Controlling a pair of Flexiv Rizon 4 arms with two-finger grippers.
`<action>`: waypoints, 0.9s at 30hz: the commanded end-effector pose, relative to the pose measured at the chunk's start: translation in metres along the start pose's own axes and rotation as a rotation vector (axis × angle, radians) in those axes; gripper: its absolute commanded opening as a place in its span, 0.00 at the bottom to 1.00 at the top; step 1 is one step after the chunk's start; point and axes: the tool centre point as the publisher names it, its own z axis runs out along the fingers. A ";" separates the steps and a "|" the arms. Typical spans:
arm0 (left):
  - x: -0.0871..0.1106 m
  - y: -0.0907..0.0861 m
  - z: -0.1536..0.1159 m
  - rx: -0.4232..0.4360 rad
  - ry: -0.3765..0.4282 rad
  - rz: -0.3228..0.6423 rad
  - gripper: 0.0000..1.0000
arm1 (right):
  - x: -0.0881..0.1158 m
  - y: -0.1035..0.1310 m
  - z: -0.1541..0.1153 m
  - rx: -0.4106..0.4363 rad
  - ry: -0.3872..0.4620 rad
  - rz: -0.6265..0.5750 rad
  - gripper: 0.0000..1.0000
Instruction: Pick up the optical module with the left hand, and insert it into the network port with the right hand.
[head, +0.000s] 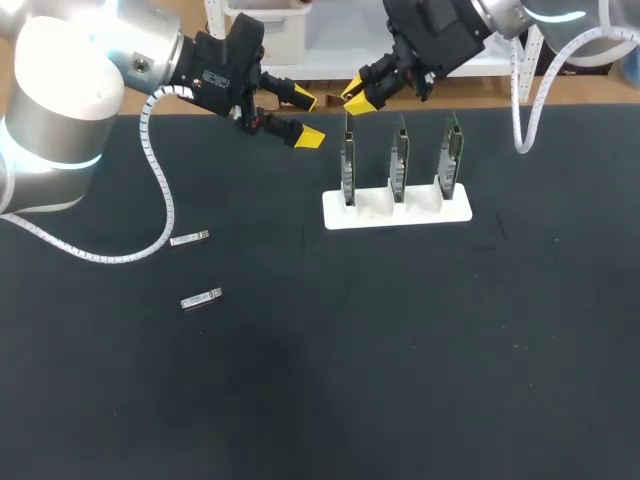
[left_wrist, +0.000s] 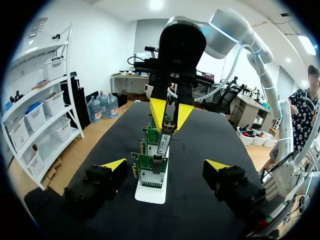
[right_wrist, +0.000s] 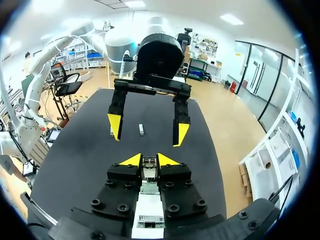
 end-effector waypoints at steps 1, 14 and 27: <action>-0.002 0.001 0.001 0.000 0.008 -0.004 1.00 | 0.000 -0.001 0.001 -0.001 0.001 0.001 0.00; -0.002 0.001 0.001 0.000 0.008 -0.004 1.00 | 0.004 -0.002 0.003 -0.017 -0.001 0.041 0.00; -0.002 0.001 0.001 0.000 0.008 -0.004 1.00 | 0.007 -0.005 0.007 -0.030 0.008 0.023 0.00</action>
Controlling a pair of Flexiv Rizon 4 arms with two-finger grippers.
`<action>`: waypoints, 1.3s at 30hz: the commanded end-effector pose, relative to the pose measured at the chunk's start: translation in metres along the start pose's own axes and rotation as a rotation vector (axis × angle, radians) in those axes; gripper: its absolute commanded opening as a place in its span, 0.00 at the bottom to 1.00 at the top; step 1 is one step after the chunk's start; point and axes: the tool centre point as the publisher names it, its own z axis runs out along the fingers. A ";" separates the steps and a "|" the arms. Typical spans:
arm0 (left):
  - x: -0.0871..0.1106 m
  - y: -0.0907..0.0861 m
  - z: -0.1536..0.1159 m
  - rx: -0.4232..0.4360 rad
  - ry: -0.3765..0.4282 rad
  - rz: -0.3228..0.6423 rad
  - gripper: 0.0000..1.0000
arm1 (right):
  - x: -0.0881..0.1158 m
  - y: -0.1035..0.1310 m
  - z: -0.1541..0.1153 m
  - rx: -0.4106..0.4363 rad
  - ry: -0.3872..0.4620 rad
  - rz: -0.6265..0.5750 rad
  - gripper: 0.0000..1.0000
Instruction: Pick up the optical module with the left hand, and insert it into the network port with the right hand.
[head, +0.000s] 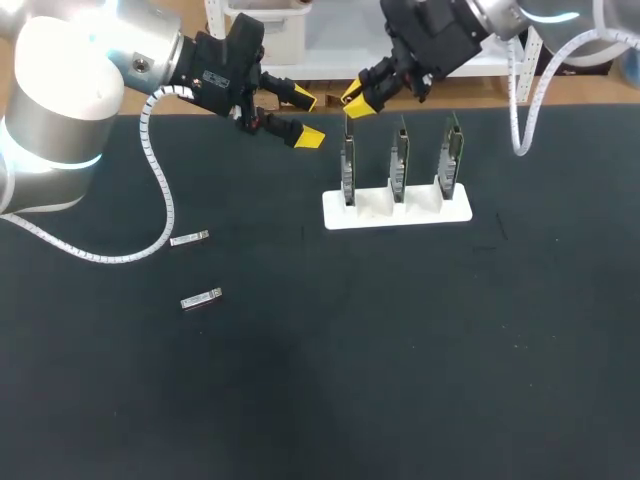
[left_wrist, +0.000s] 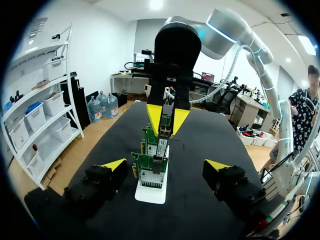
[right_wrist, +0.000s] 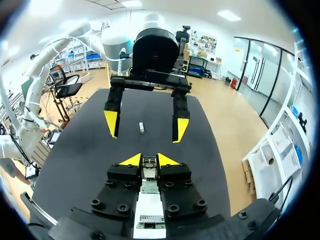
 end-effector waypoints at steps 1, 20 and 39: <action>-0.002 0.001 0.001 0.000 0.008 -0.004 1.00 | 0.001 -0.005 0.001 -0.007 -0.001 0.002 0.00; -0.002 0.001 0.001 0.000 0.008 -0.004 1.00 | 0.004 -0.011 0.004 -0.014 0.007 0.016 0.00; -0.002 0.001 0.001 0.000 0.008 -0.004 1.00 | 0.007 -0.006 0.004 -0.027 0.002 0.022 0.00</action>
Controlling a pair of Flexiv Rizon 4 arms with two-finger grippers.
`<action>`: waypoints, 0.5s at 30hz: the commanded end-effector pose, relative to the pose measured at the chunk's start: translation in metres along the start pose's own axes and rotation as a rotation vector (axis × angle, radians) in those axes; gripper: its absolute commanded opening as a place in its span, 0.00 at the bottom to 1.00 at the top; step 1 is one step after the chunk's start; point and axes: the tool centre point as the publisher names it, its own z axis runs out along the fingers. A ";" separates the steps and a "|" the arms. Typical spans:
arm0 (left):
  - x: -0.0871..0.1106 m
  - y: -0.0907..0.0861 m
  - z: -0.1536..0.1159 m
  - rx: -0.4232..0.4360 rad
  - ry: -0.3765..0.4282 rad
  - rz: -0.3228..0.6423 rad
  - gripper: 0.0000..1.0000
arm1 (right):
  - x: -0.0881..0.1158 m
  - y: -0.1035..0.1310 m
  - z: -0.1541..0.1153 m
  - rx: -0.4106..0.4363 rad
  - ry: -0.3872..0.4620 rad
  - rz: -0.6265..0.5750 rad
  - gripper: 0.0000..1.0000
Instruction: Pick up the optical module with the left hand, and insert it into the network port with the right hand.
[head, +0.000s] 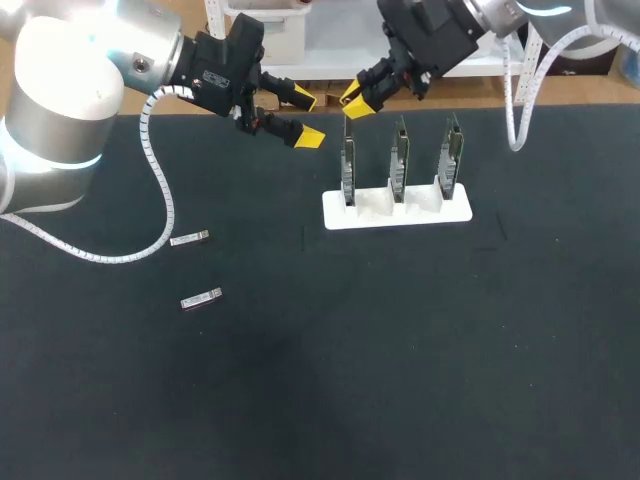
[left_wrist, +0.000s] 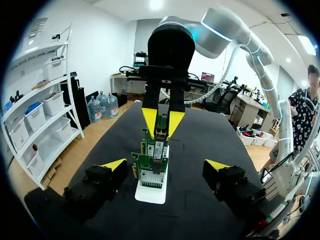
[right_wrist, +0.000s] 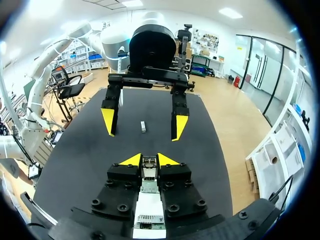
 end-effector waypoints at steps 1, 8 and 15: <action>-0.002 0.001 0.001 0.000 0.008 -0.004 1.00 | 0.003 -0.001 0.003 0.004 0.001 0.001 0.00; -0.002 0.001 0.001 0.000 0.008 -0.004 1.00 | 0.001 -0.002 0.002 -0.001 -0.008 -0.003 0.00; -0.002 0.001 0.001 0.000 0.008 -0.004 1.00 | 0.000 -0.002 -0.002 0.002 -0.011 -0.008 0.00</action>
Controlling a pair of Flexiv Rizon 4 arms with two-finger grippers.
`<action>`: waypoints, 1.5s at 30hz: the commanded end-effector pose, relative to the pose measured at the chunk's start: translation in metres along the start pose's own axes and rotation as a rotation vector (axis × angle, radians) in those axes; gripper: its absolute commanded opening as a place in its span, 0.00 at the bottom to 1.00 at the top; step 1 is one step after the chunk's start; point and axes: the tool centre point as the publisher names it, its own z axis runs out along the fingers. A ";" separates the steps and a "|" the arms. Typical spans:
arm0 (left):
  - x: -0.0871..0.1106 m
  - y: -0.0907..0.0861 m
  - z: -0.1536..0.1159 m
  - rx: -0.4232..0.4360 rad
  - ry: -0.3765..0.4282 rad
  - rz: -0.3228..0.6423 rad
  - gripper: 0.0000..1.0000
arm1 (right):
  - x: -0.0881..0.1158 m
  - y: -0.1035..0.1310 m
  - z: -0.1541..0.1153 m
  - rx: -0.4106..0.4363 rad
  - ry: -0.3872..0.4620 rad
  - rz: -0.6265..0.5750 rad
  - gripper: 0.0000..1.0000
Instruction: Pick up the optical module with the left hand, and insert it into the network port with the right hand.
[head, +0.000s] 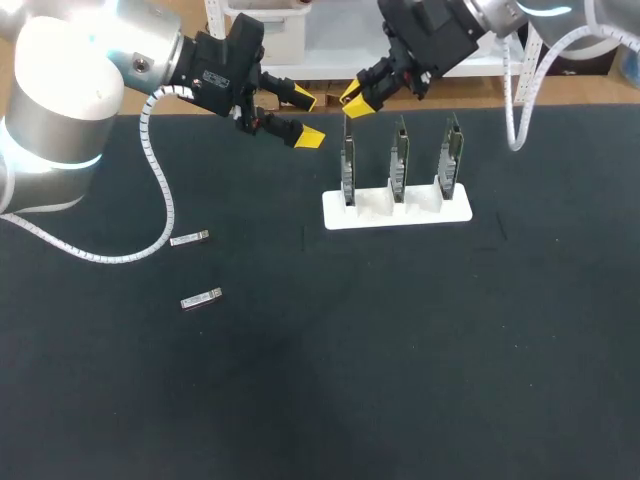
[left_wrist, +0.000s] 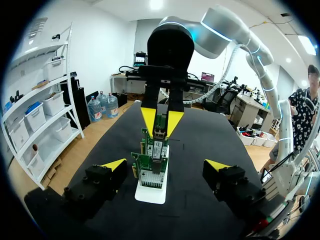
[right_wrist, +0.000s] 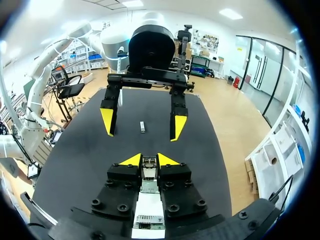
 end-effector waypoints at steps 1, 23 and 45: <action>-0.002 0.001 0.001 0.000 0.008 -0.004 1.00 | 0.001 0.000 -0.001 -0.002 -0.005 -0.002 0.00; -0.002 0.001 0.001 0.000 0.008 -0.004 1.00 | 0.001 0.001 0.003 -0.005 -0.001 -0.005 0.00; -0.002 0.001 0.001 0.000 0.008 -0.004 1.00 | 0.001 0.005 -0.002 -0.002 -0.011 -0.008 0.00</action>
